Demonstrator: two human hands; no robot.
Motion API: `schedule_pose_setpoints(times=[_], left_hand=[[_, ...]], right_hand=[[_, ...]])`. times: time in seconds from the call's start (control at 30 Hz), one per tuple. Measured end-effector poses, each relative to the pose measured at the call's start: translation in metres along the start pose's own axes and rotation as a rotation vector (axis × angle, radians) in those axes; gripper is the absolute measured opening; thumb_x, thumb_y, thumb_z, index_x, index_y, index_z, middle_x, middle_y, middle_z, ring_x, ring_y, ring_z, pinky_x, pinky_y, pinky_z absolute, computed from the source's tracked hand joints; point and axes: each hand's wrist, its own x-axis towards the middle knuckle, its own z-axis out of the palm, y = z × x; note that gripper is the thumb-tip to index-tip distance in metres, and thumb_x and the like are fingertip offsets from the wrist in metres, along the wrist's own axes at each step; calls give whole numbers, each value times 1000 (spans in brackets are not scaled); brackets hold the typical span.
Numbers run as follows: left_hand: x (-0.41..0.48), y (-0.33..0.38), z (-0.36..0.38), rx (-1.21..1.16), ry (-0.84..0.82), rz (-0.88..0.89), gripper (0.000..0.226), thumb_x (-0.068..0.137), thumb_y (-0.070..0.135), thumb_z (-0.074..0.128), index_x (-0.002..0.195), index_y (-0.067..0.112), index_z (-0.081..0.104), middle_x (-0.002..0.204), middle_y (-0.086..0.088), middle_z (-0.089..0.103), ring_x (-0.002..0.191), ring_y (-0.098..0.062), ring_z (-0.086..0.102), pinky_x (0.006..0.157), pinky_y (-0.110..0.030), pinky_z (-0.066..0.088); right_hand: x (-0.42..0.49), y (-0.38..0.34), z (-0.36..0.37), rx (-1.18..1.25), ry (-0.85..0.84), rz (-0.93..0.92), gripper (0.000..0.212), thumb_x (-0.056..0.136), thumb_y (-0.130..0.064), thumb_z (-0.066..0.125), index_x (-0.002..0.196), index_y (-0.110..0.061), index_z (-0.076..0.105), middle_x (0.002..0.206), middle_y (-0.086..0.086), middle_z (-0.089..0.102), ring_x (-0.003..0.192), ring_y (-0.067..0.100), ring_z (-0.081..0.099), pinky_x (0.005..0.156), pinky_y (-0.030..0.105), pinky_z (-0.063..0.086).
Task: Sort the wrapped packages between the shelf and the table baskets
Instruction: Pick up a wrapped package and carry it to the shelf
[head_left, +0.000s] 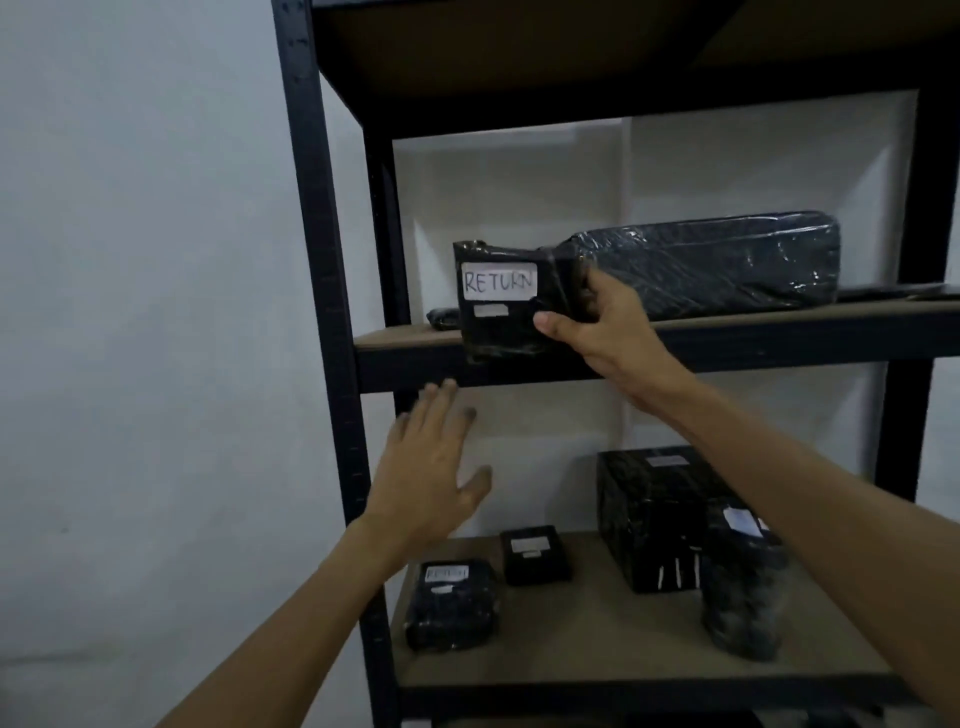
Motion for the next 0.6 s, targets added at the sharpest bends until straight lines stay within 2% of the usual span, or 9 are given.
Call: schedule_pose_setpoints(times=[0.07,0.13,0.17,0.2,0.3,0.4,0.47,0.53,0.6], left_hand=[[-25,16,-1,-47,-300,22,62,86,53,47,138,20,45,150,-6,38,136,-26,38,111,-43,34],[-48,31,2,-222,-607,-42,40,83,47,58,117,25,59,124,-2,60,111,-25,57,94,-42,50],[-59,40,0,-271,-700,-65,33,80,47,59,103,24,63,108,-2,65,97,-25,62,84,-42,54],[-70,49,2,-298,-749,-84,36,76,50,58,94,19,63,99,-4,67,88,-24,63,78,-43,55],[-107,83,1,-354,-753,-141,45,75,54,57,92,12,60,96,-9,64,84,-23,61,75,-38,55],[-142,118,-4,-448,-725,-163,38,85,42,66,109,13,64,104,-3,67,90,-14,63,78,-33,55],[-164,141,-10,-440,-704,-162,43,85,43,66,119,16,62,113,3,65,93,-8,62,79,-23,53],[-183,159,-13,-471,-687,-189,45,85,45,66,119,18,61,113,5,63,90,-5,59,75,-16,48],[-201,179,-18,-529,-693,-220,40,85,46,67,115,21,62,108,7,63,91,-5,61,77,-19,51]], right_hand=[[-26,-4,-11,31,-12,59,32,82,-5,71,112,-6,59,108,9,68,99,18,65,87,27,53],[-57,-7,-24,64,-6,136,26,81,-4,71,105,-5,60,98,10,67,87,18,65,74,22,54],[-74,-8,-30,83,-9,181,24,82,-3,70,104,-5,60,93,10,66,80,17,63,66,19,52],[-92,-9,-37,103,-16,229,23,82,-4,70,103,-7,60,91,11,65,78,17,63,61,20,52],[-150,-8,-61,141,-23,370,22,84,-9,69,103,-10,59,99,14,67,86,23,66,63,29,55],[-209,-11,-83,236,20,452,19,86,-7,66,102,-10,57,97,9,68,85,21,67,57,21,55],[-249,-14,-95,285,45,518,19,86,-9,65,103,-11,57,102,10,69,89,22,68,66,30,58],[-287,-19,-107,304,72,591,21,87,-10,64,106,-11,56,107,11,69,95,24,68,75,40,58],[-321,-30,-118,314,99,632,22,87,-10,64,108,-12,55,106,9,69,95,25,68,72,39,58]])
